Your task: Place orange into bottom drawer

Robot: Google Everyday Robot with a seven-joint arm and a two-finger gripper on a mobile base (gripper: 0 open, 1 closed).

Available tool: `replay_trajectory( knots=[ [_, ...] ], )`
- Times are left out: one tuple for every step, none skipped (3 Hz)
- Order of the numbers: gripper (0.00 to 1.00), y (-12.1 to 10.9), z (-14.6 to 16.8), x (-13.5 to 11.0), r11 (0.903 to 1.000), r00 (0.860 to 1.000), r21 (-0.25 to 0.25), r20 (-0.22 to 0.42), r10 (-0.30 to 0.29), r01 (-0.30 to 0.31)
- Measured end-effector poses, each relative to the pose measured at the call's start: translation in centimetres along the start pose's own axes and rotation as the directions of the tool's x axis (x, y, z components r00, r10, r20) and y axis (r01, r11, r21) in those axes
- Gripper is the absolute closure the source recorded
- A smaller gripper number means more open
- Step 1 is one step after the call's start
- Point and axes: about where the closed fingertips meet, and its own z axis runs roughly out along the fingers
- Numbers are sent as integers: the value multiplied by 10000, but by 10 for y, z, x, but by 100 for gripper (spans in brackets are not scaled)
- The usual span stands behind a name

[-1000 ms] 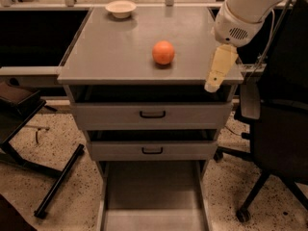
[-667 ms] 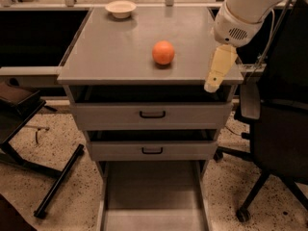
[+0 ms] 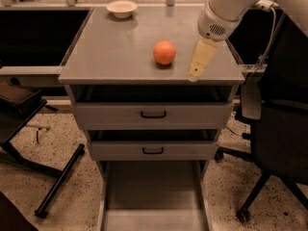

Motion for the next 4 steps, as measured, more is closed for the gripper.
replay_trajectory(
  knots=[
    [0, -27, 26, -33, 9995, 9993, 139, 241, -281, 278],
    [0, -44, 55, -71, 9973, 9960, 19, 507, -733, 733],
    [0, -56, 86, -101, 9947, 9931, -138, 603, -1009, 1019],
    [0, -67, 115, -117, 9927, 9922, -301, 478, -1155, 1170]
  ],
)
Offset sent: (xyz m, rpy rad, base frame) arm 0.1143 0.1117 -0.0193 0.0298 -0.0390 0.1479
